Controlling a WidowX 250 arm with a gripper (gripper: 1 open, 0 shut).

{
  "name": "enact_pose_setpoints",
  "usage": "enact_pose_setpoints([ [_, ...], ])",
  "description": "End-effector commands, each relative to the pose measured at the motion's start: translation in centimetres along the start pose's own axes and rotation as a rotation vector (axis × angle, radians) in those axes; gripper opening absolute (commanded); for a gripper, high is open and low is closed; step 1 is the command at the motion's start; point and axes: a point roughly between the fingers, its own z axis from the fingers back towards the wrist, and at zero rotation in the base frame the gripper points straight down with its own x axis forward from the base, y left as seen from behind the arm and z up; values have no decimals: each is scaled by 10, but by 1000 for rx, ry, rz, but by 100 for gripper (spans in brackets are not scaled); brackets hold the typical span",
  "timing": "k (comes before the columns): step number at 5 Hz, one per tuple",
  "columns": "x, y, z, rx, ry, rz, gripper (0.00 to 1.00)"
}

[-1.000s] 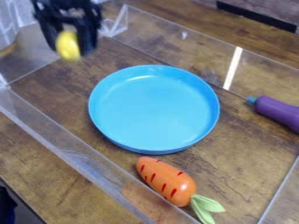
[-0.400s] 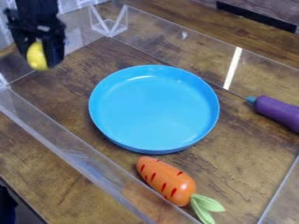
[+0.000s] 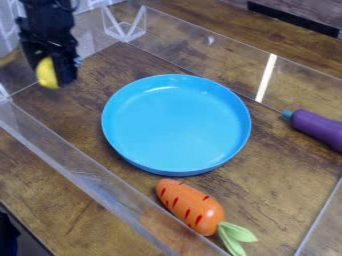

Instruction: Remove the lemon from the blue tray and put it on the table

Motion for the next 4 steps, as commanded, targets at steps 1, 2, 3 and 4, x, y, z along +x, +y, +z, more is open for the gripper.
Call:
enact_pose_setpoints([
  [1, 16, -10, 26, 47, -76, -86, 0],
  [2, 23, -10, 24, 58, -87, -133, 0],
  [3, 28, -9, 18, 68, -85, -167, 0],
  [4, 32, -7, 10, 80, -80, -199, 0],
])
